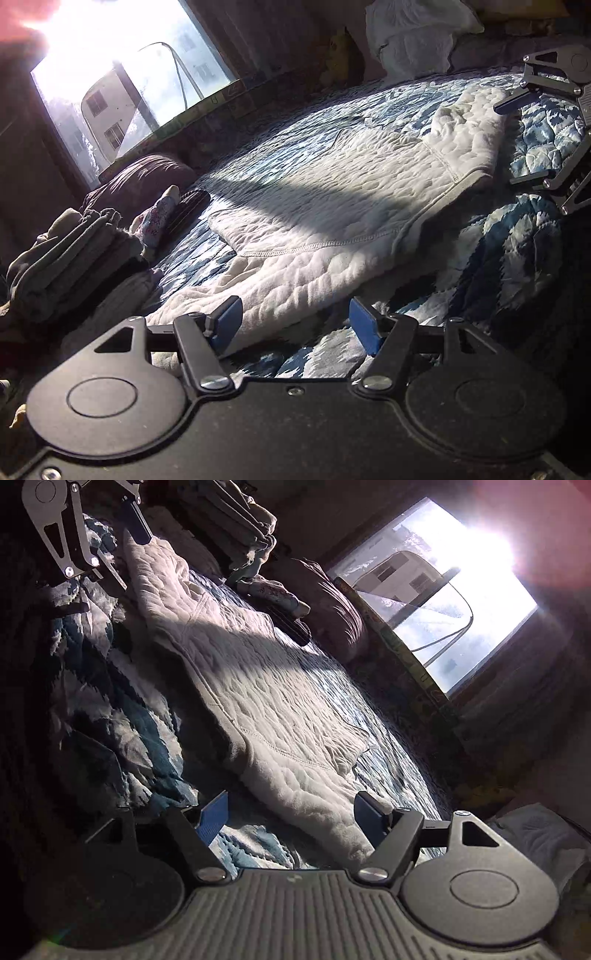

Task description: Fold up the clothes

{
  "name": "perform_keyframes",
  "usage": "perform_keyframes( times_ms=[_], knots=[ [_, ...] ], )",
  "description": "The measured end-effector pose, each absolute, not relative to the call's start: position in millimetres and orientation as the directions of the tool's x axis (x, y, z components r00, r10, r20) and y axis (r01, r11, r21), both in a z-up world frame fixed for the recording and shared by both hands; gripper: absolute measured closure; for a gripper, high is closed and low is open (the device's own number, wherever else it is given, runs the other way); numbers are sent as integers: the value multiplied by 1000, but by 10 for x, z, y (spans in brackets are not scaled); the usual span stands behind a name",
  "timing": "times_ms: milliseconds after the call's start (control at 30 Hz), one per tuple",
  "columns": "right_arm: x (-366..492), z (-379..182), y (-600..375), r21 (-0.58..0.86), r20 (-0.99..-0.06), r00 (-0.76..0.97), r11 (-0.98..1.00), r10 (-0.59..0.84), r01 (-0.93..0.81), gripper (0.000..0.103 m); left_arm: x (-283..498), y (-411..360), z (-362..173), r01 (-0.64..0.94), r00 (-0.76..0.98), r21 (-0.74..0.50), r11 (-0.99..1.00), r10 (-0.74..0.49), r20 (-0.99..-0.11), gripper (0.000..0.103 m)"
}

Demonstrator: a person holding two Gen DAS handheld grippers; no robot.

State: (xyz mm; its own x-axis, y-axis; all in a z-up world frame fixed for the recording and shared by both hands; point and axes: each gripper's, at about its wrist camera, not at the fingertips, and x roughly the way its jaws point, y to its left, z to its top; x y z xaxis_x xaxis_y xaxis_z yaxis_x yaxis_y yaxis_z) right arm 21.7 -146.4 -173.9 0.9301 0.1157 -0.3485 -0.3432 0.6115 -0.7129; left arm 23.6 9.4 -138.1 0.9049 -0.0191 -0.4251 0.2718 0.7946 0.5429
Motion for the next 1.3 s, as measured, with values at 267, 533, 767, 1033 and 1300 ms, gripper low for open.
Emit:
perform_keyframes(
  times_ms=[267,533,767,1033,1300],
  knots=[
    [322,-1768,-1340,-761,-297,946,566,131,-317,5,327,-221,-1692,248,942,757,605,33,-335,39],
    [542,-1676,-1549,-678,-363,928,660,80,-322,70,515,-121,-1691,187,954,761,622,69,-291,57],
    [586,-1566,-1608,-642,-363,928,700,81,-312,93,591,-52,-1343,117,966,727,676,93,-242,95],
    [412,-598,-1730,-640,-161,984,750,80,-166,96,584,29,-455,9,991,661,750,83,-108,96],
    [31,423,-1821,-695,-4,995,715,101,-76,96,249,66,516,-67,998,610,790,51,44,97]
  ],
)
